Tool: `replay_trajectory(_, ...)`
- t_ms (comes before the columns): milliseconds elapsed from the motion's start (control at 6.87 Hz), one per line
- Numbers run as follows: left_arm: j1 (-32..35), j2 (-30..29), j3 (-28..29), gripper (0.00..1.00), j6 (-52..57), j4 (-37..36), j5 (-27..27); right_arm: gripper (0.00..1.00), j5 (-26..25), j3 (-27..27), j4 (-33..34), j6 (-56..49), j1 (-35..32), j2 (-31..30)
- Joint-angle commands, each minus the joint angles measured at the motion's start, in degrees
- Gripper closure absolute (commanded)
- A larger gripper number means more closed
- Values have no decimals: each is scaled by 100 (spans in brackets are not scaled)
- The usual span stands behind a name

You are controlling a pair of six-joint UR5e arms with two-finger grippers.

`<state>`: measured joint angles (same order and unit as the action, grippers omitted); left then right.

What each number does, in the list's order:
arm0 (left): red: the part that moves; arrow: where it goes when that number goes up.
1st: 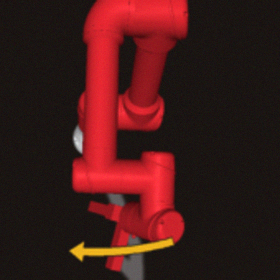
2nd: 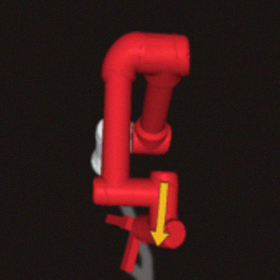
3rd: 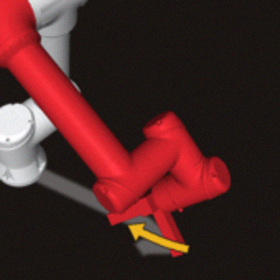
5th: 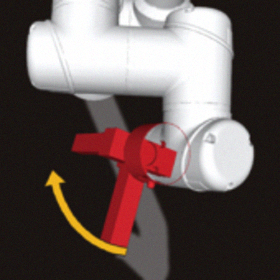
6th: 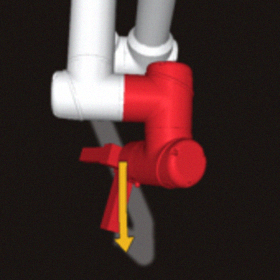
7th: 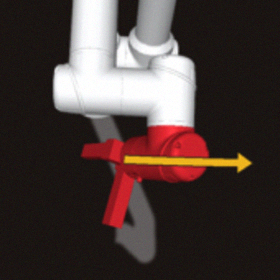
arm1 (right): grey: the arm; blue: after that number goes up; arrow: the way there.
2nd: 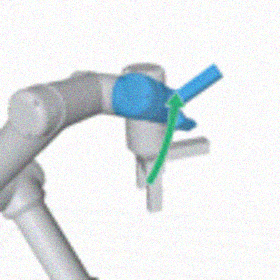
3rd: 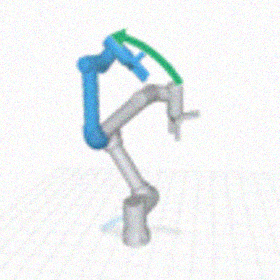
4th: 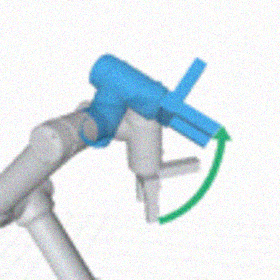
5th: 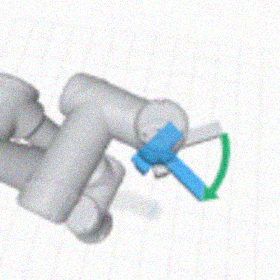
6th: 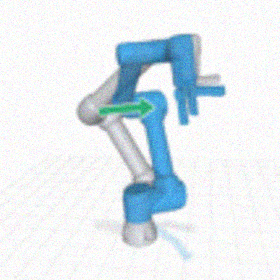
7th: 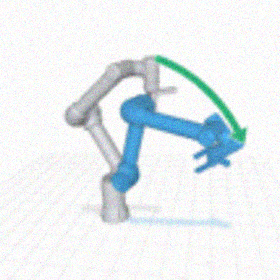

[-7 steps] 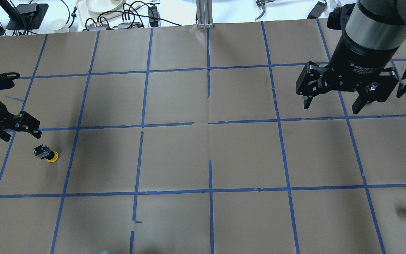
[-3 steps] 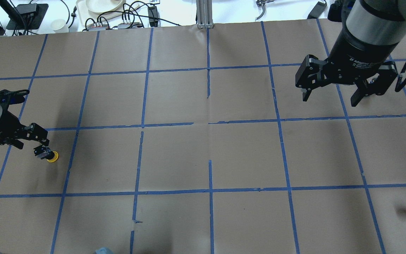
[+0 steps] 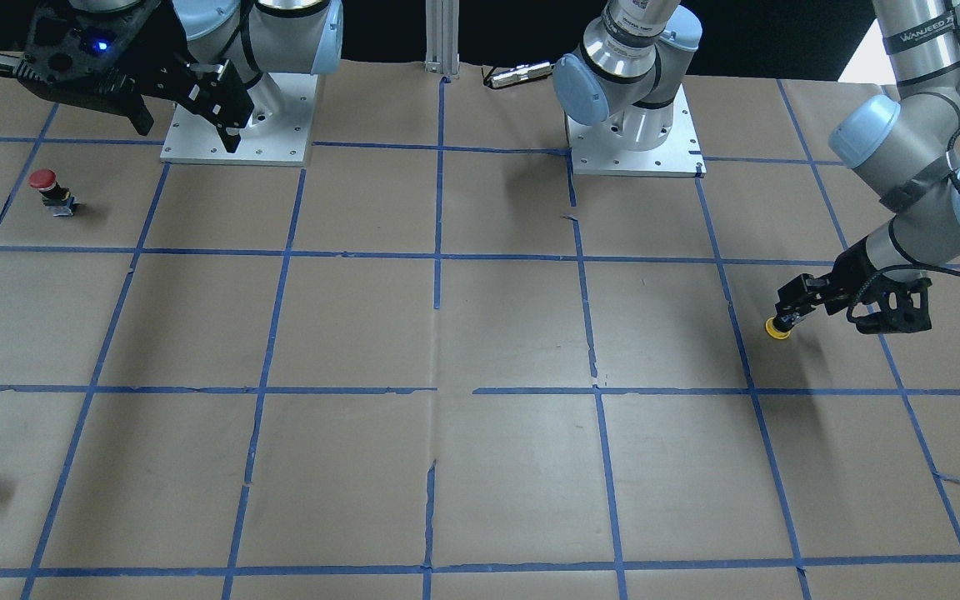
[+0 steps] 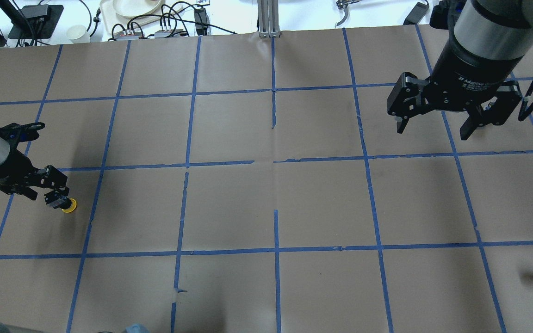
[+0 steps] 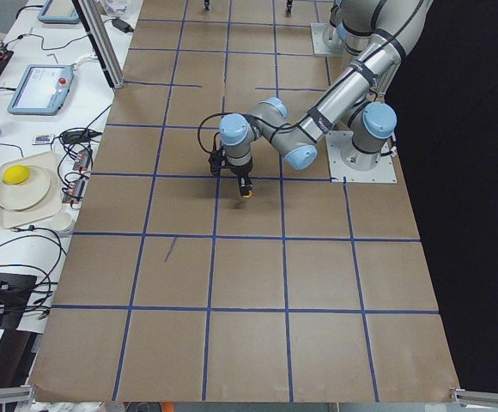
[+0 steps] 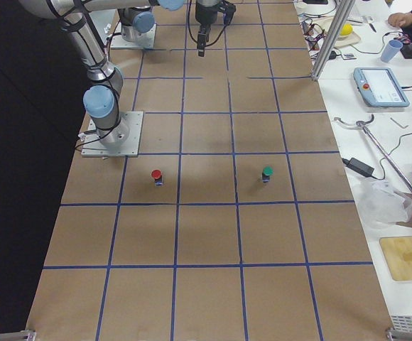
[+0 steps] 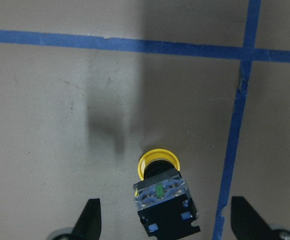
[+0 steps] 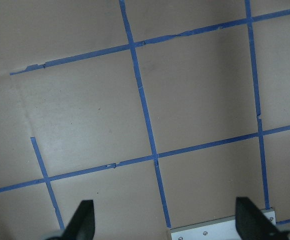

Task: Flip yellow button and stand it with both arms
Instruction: 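Close the left gripper on the yellow button's body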

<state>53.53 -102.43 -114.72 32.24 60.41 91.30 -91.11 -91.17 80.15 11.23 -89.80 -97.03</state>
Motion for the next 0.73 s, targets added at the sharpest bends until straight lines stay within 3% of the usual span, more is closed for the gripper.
replay_trajectory(0,0,-14,-6,50,-7,32,11,0,5,-102,36,-6,-20,-9)
replay_trajectory(146,0,-14,-6,75,2,58,2,0,5,-199,45,20,-20,-44)
replay_trajectory(291,0,-14,28,85,19,59,-15,0,-3,-252,54,29,-20,-44)
replay_trajectory(437,52,21,81,86,63,259,-59,0,5,-253,54,20,-20,-44)
replay_trajectory(583,209,178,90,86,72,704,-459,0,5,-253,45,29,-20,-44)
